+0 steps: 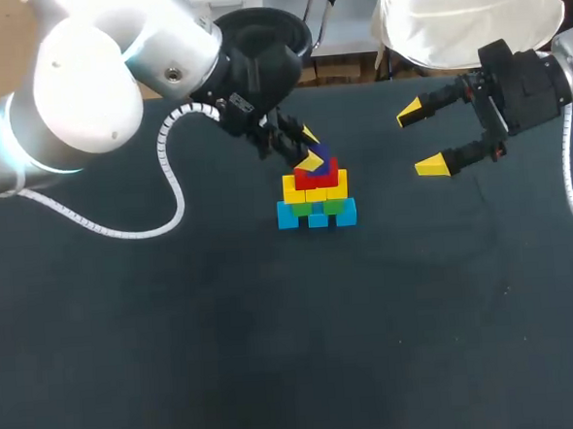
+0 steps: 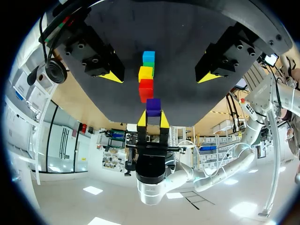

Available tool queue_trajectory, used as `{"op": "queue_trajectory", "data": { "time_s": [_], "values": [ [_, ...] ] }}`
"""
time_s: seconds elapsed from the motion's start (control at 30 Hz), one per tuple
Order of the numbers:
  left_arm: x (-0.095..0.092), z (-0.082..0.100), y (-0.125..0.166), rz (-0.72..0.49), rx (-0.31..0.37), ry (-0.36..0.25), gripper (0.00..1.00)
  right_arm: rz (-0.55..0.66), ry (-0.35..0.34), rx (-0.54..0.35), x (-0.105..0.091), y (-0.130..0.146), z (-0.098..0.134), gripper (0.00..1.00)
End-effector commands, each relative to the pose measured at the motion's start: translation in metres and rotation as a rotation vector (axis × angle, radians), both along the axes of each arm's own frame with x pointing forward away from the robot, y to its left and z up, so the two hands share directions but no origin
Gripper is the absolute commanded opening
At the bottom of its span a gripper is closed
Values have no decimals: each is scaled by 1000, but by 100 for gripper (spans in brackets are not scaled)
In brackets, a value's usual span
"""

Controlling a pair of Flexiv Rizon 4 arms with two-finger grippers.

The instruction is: Place the blue cubes, place green cubes on the blue cubes, place the yellow cubes on the green cubes, then place the red cubes on the yellow cubes, and place purple cube on the red cubes.

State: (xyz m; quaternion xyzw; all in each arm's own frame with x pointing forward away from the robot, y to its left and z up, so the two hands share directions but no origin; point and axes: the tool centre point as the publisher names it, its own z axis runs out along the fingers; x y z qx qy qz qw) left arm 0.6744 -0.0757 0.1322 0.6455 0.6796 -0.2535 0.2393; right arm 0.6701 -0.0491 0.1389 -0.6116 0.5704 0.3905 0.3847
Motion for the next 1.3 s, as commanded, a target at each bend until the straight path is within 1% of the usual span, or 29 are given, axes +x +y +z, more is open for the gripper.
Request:
{"op": "queue_trajectory", "data": {
  "time_s": [0.03,0.33,0.57,0.97,1.3],
  "values": [
    [2,-2,0,0,-3,-2,0,-1,-2,1,-1,0,0,100],
    [4,-3,0,5,-12,-3,0,-1,-2,1,-1,0,0,100],
    [5,-5,0,14,1,-8,0,-1,-2,1,-1,0,0,100],
    [5,-8,0,25,0,-2,0,-1,-2,1,-1,0,0,100],
    [10,-8,-1,28,1,-8,0,-1,-2,1,-1,0,0,100]
  ]
}}
